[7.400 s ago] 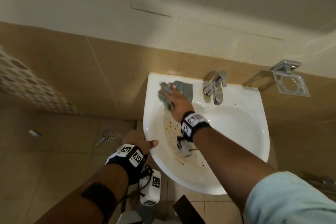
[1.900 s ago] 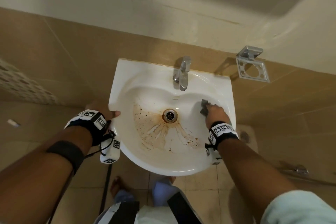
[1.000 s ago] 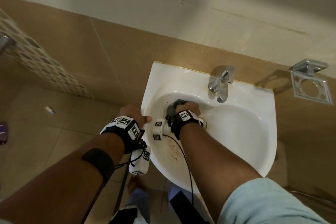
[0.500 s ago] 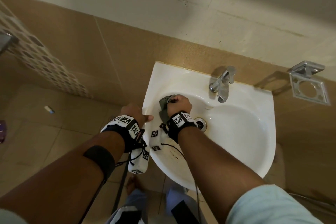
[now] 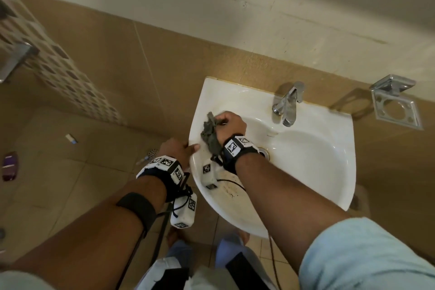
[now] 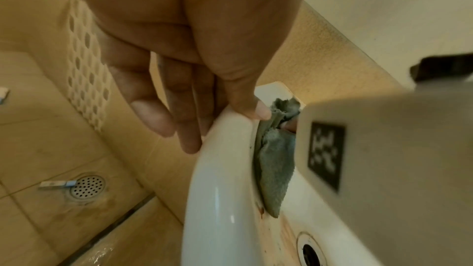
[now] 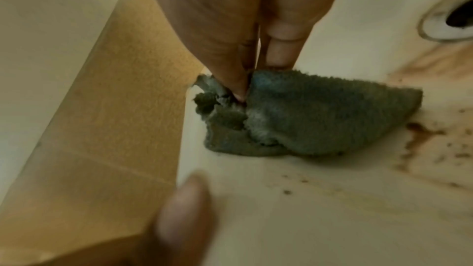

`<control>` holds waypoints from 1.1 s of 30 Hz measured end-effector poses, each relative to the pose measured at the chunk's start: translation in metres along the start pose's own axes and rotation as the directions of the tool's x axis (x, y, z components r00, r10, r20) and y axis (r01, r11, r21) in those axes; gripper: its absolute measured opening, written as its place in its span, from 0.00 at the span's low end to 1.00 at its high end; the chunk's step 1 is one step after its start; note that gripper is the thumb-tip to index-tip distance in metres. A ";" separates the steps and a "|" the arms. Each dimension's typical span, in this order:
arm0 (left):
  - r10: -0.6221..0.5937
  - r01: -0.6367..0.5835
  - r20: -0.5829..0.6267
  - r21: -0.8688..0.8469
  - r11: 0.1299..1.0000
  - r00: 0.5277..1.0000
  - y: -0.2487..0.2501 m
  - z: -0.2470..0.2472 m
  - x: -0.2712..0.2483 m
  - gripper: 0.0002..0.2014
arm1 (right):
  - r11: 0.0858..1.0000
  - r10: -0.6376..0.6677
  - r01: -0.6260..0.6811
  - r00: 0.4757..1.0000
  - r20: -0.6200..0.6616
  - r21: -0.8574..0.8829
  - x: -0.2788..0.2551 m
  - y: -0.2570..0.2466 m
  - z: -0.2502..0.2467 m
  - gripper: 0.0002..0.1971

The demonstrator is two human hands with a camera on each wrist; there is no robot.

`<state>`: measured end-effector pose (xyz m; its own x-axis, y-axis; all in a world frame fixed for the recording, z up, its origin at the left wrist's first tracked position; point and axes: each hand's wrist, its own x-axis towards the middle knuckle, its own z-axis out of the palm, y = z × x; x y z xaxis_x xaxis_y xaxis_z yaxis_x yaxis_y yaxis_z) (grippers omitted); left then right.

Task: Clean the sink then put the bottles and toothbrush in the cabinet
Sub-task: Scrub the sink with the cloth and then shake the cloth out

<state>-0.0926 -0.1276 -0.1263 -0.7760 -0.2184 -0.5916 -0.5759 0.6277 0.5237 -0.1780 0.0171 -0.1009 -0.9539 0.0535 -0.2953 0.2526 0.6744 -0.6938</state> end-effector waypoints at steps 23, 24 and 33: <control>-0.206 0.136 -0.066 -0.551 0.823 0.976 0.003 -0.008 -0.036 0.47 | 0.884 -0.365 0.452 0.827 0.427 -0.118 -0.072 0.033 -0.013 0.09; -0.207 0.133 -0.079 -0.539 0.832 0.975 0.003 -0.008 -0.035 0.46 | 0.858 -0.409 0.503 0.792 0.453 -0.103 -0.081 0.036 -0.016 0.09; 0.024 -0.067 -0.267 -0.153 0.986 0.963 0.023 -0.019 -0.046 0.17 | 0.786 -0.394 0.605 0.648 0.652 -0.127 -0.099 0.069 -0.077 0.14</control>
<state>-0.0750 -0.1174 -0.0759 -0.8303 -0.3945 -0.3937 -0.5549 0.5191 0.6501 -0.0782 0.1150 -0.0688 -0.6120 -0.7111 -0.3462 -0.3995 0.6557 -0.6407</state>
